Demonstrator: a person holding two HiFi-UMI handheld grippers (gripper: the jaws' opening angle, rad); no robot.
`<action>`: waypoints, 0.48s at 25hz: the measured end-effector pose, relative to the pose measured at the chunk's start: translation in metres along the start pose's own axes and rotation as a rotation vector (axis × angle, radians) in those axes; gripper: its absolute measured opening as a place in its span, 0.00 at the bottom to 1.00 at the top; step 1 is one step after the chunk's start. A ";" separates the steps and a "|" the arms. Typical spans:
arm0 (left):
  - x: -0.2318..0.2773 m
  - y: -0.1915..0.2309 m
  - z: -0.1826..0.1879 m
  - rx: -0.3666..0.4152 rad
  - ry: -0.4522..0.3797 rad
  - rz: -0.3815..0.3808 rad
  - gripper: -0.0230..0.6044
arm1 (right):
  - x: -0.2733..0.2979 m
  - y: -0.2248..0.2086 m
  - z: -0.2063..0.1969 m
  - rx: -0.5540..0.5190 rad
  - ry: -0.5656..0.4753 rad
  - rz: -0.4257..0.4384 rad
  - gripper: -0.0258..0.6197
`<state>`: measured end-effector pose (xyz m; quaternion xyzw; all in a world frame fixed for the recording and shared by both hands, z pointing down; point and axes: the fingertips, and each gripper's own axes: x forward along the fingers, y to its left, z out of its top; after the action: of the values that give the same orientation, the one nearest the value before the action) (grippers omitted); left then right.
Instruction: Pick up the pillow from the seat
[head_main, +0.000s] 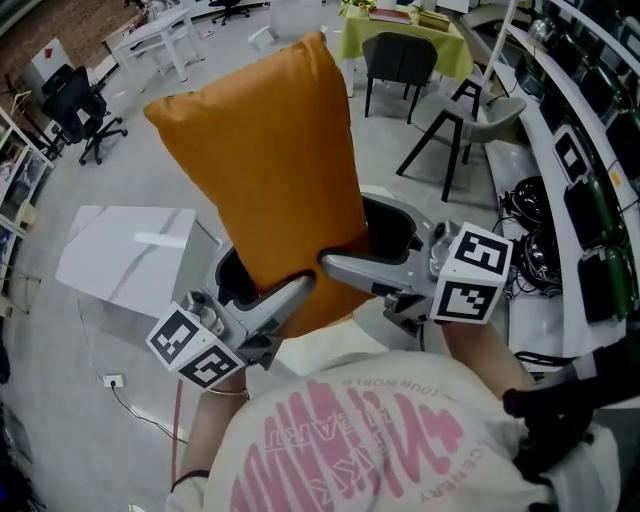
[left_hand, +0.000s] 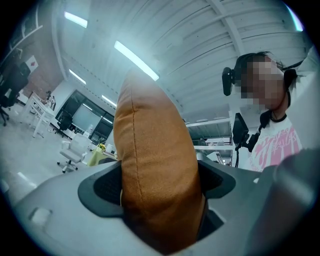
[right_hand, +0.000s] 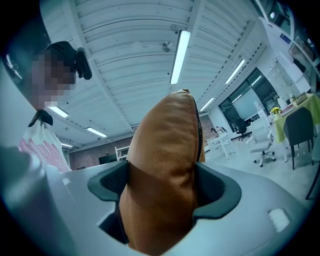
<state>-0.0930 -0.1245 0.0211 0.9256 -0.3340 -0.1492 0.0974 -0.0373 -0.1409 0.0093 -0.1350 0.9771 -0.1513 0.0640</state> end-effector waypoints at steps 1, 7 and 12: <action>0.000 0.000 0.000 0.001 0.001 0.001 0.77 | 0.000 0.000 0.000 -0.002 0.000 0.001 0.67; 0.001 0.000 -0.001 -0.002 0.003 0.000 0.77 | -0.001 -0.001 -0.001 0.000 0.001 -0.001 0.67; 0.002 0.001 -0.003 0.002 0.004 -0.006 0.77 | -0.001 -0.003 -0.003 0.000 -0.001 -0.006 0.67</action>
<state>-0.0914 -0.1264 0.0240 0.9269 -0.3313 -0.1474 0.0969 -0.0356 -0.1426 0.0129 -0.1381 0.9767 -0.1514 0.0639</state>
